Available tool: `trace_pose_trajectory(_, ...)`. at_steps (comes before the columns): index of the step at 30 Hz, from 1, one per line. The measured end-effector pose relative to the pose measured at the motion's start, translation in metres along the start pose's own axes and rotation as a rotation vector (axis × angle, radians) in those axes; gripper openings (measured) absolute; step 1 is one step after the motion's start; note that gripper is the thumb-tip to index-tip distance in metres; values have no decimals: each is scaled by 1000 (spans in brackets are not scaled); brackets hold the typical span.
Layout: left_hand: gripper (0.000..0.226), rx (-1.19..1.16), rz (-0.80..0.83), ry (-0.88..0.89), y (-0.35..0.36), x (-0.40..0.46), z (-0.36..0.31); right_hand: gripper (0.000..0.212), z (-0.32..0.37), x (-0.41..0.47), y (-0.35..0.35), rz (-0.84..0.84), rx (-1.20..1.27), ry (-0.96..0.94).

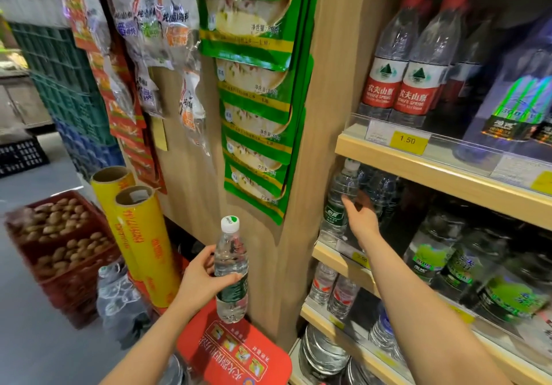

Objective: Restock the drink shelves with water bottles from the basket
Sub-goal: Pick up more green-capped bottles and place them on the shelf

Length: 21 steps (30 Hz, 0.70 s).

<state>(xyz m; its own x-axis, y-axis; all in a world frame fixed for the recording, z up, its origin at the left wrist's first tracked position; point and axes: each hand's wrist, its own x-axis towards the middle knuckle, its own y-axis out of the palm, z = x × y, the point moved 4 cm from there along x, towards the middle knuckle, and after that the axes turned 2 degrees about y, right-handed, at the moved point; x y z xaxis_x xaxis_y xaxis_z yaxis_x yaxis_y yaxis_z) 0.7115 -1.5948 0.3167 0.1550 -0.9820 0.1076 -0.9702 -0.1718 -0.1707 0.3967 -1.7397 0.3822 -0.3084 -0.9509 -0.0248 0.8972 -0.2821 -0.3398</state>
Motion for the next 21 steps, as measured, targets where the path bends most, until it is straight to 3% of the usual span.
trace_pose_trajectory(4, 62, -3, 15, -4, 2, 2, 0, 60, -9, -3, 0, -12, -31, 81)
trace_pose_trajectory(8, 61, 35, 57, -23, 8, -7, -6, 64, -1, -41, -13, 11, -38, -55)
trace_pose_trajectory(12, 62, 84, 172, -35, 34, -22, -34, 43, 14, -118, -9, 372, -22, -133)
trace_pose_trajectory(15, 66, 89, 236, -35, 62, -32, -60, 49, 31, -155, -5, 529, 18, -105)
trace_pose_trajectory(21, 55, 67, 312, 23, 117, -50, -90, 41, 42, -181, -30, 441, 44, -103)
